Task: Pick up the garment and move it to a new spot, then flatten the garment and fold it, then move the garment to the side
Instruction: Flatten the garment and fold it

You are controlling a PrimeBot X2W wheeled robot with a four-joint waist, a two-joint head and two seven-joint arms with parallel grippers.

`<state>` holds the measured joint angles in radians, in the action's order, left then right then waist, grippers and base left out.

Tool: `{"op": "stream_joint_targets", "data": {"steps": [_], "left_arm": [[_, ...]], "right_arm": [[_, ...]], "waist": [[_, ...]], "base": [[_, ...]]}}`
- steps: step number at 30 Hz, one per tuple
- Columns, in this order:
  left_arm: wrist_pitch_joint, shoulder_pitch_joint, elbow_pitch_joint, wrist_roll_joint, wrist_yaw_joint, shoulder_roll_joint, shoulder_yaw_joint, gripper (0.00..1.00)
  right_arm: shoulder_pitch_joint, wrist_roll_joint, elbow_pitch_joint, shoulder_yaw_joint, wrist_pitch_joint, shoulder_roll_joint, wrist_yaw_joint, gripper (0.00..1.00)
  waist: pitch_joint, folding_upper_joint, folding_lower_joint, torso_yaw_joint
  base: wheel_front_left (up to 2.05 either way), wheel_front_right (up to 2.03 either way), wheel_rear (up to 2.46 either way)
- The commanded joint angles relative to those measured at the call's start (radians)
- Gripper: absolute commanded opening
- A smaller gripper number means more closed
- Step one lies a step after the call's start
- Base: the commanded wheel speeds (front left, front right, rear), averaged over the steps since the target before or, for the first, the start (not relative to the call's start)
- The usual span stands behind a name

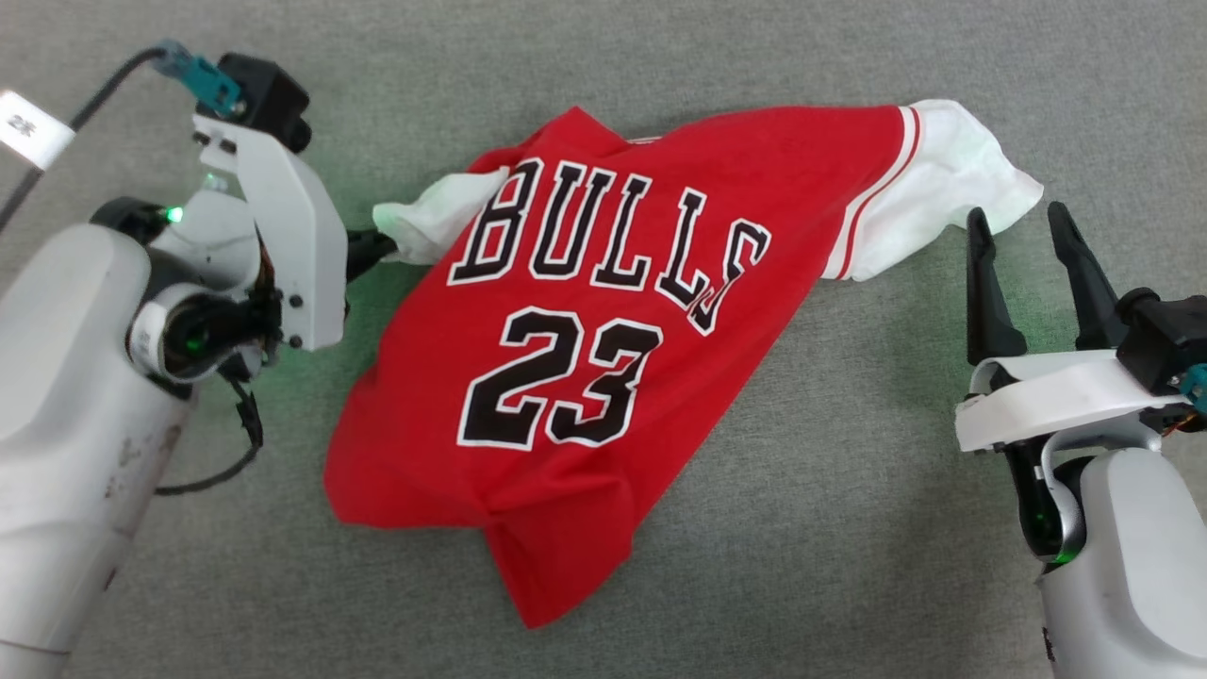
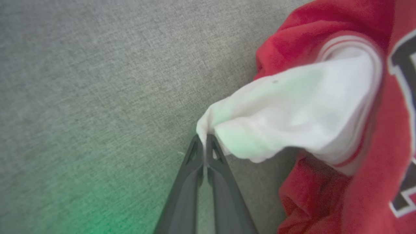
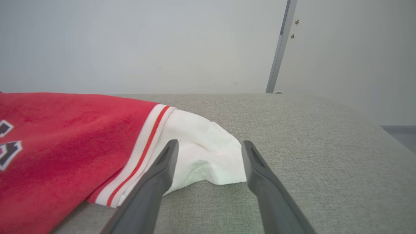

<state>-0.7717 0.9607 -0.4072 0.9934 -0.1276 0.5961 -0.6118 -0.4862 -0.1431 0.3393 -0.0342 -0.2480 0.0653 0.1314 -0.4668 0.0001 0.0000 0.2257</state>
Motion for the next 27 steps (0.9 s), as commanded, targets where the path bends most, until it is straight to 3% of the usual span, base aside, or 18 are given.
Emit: {"op": "stream_joint_targets", "data": {"steps": [1,8,21,27], "left_arm": [[0.002,-0.033,-0.005,0.0,-0.004,0.002,-0.014,0.0],[0.067,-0.044,0.03,-0.013,-0.002,0.052,0.019,0.0],[0.223,-0.17,0.028,-0.06,0.014,0.206,0.075,0.0],[0.269,-0.22,-0.007,-0.058,0.018,0.22,0.083,0.0]], "right_arm": [[0.005,0.011,0.003,-0.012,-0.007,0.005,-0.001,1.0],[0.042,0.019,0.013,-0.045,-0.001,0.022,-0.001,1.0],[0.12,0.019,-0.005,-0.055,0.043,0.044,-0.001,1.0],[0.137,0.013,-0.018,-0.044,0.061,0.045,-0.001,1.0]], "waist": [[0.019,-0.0001,0.0,-0.017],[0.088,-0.0001,0.0,-0.075],[0.222,-0.0001,0.0,-0.163],[0.24,-0.0001,0.0,-0.173]], "base": [[0.0,0.0,0.0],[0.0,0.0,0.0],[0.0,0.0,0.0],[0.0,0.0,0.0]]}}
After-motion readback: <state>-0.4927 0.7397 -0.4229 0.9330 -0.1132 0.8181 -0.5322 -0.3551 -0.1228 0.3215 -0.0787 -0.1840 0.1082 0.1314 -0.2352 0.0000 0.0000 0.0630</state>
